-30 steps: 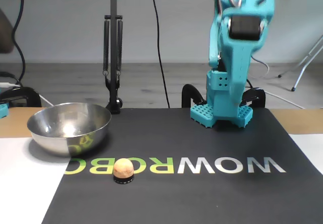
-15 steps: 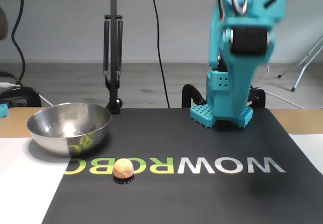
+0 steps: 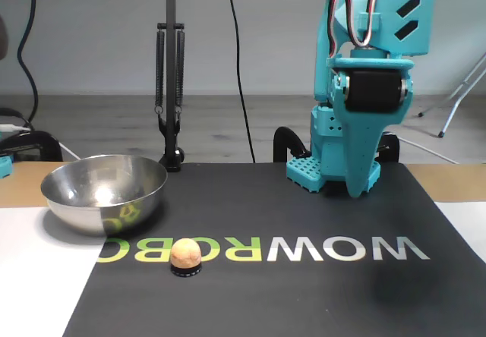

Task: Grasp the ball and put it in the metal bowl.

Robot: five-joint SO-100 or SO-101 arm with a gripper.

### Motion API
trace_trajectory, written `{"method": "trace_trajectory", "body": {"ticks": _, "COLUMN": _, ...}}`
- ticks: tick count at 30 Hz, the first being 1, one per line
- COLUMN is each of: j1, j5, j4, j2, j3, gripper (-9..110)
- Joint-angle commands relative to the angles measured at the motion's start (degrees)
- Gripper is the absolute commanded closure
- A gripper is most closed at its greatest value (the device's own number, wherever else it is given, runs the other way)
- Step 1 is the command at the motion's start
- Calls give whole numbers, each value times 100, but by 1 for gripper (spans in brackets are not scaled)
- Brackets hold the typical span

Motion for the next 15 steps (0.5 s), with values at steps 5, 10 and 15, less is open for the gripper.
{"method": "trace_trajectory", "body": {"ticks": 5, "j1": 18, "j5": -26, "j4": -62, "j2": -396, "j3": -246, "gripper": 101}}
{"method": "trace_trajectory", "body": {"ticks": 10, "j1": 105, "j5": -26, "j4": -62, "j2": -492, "j3": -343, "gripper": 101}}
{"method": "trace_trajectory", "body": {"ticks": 15, "j1": 290, "j5": -26, "j4": -44, "j2": -492, "j3": -598, "gripper": 101}}
